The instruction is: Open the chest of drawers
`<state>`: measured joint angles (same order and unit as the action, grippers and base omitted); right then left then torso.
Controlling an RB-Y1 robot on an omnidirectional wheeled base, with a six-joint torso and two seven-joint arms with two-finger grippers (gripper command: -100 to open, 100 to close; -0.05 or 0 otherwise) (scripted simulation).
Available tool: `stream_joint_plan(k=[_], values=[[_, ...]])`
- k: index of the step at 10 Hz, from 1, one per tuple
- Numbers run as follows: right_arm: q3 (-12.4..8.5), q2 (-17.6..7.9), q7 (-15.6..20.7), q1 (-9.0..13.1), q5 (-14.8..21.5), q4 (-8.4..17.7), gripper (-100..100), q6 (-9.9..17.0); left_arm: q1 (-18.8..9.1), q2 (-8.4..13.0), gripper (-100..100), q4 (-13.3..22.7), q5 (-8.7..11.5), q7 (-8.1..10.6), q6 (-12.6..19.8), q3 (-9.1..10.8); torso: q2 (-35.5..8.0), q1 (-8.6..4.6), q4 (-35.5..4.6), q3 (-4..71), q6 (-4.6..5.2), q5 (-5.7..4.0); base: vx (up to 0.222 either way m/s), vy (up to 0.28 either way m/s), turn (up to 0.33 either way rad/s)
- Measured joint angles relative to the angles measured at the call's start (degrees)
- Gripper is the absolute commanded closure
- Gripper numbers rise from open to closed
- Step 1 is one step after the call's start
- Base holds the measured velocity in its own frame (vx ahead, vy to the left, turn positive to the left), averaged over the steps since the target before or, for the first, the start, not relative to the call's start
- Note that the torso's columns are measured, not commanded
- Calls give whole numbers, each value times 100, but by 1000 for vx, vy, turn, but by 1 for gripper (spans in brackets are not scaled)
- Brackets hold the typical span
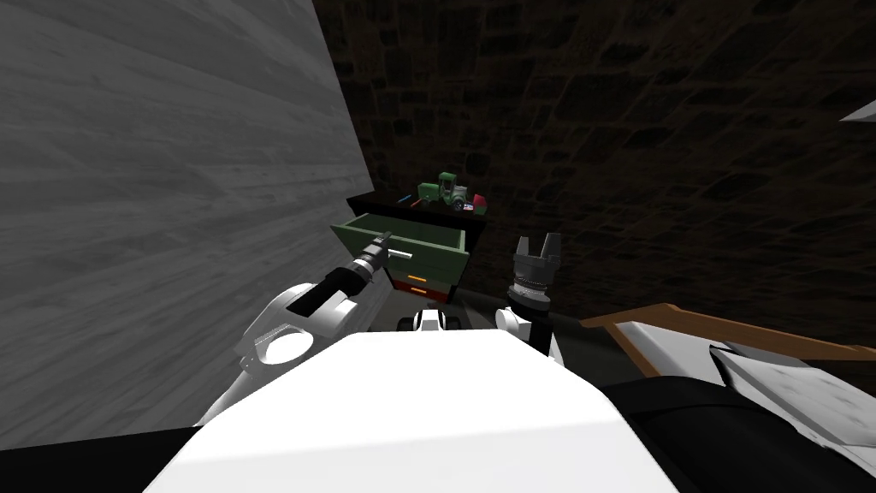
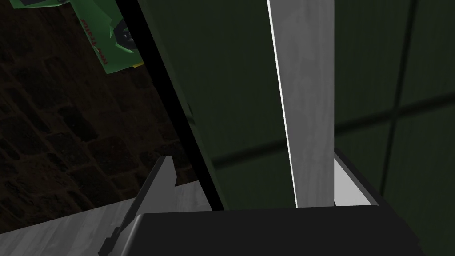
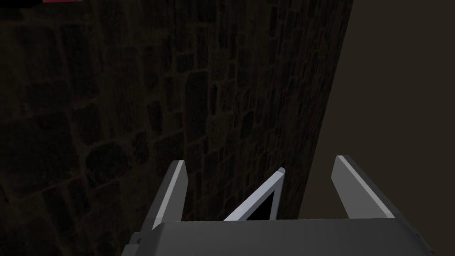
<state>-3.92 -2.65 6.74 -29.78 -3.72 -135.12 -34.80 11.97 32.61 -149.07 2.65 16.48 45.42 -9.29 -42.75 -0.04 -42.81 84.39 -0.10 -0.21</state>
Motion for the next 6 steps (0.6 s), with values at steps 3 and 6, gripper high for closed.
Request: stream_joint_plan(k=[3, 6], values=[[0, 0, 0, 0, 0, 0, 0, 0, 11, 5, 0, 25, 10, 12, 72, -15, 29, -5, 36, 10, 10, 13, 0, 0, 0], [0, 0, 0, 0, 0, 0, 0, 0, 23, 6, 0, 40, 12, 13, 85, -19, 44, -2, 48, 17, 12, 18, 0, 0, 0]])
